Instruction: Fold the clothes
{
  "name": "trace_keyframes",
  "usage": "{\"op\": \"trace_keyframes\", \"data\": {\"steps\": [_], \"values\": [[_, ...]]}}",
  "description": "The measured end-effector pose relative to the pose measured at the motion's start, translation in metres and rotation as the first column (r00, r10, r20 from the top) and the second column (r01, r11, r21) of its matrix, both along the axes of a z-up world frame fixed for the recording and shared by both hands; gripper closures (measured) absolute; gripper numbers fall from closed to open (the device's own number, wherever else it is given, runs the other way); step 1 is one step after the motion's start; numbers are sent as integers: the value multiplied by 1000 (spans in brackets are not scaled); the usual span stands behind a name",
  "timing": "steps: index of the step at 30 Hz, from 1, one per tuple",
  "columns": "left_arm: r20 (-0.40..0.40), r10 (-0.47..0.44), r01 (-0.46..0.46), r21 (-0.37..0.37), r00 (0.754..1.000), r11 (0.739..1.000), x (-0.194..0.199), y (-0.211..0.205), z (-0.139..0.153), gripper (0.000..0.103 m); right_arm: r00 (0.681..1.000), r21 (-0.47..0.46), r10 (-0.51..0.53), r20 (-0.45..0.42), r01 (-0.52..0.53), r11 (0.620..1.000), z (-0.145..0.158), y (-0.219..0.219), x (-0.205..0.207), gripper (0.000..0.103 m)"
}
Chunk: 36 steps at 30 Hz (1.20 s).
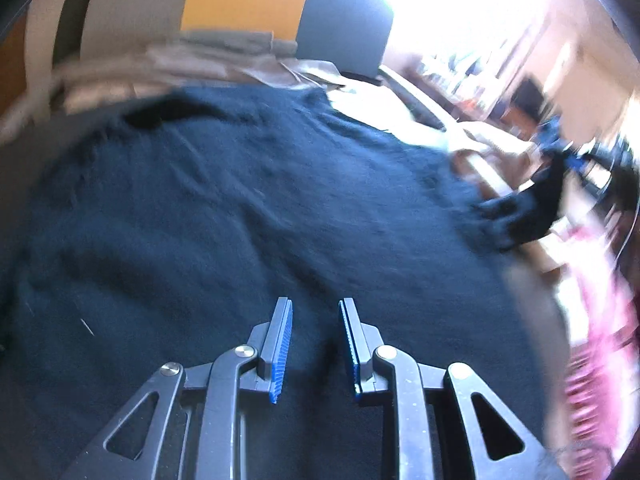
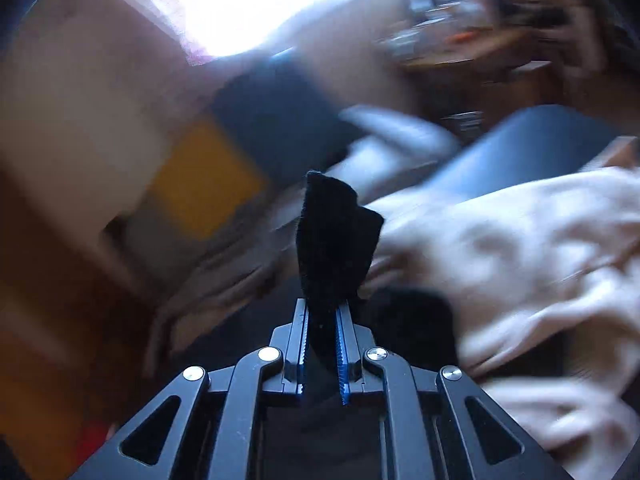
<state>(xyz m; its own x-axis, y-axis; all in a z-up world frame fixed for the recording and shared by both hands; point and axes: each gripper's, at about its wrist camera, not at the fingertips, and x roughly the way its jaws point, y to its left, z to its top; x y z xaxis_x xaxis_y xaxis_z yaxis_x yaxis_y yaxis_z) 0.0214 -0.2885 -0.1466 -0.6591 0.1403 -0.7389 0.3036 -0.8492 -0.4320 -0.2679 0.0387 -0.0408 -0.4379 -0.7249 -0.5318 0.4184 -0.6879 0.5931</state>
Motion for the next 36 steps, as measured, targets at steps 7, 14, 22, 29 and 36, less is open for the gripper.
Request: {"op": "trace_keyframes", "data": {"steps": [7,14,22,29,36], "values": [[-19,15,-11,223,1000,975,31,-11,2,73,923,53,382,46,-384,922,-59,-129,148,90],[3,118,-111,379,993,919,54,-41,-16,67,884,219,467,32,-462,859,-109,-154,240,63],[-52,10,4,255,999,967,33,-28,5,64,906,215,422,-22,-408,887,-132,-118,256,41],[33,-294,293,28,955,956,-7,12,6,60,882,136,456,-121,-440,888,-142,-107,262,30],[43,-303,290,191,952,938,2,-13,-23,58,869,70,478,-127,-473,878,-144,-104,258,24]]}}
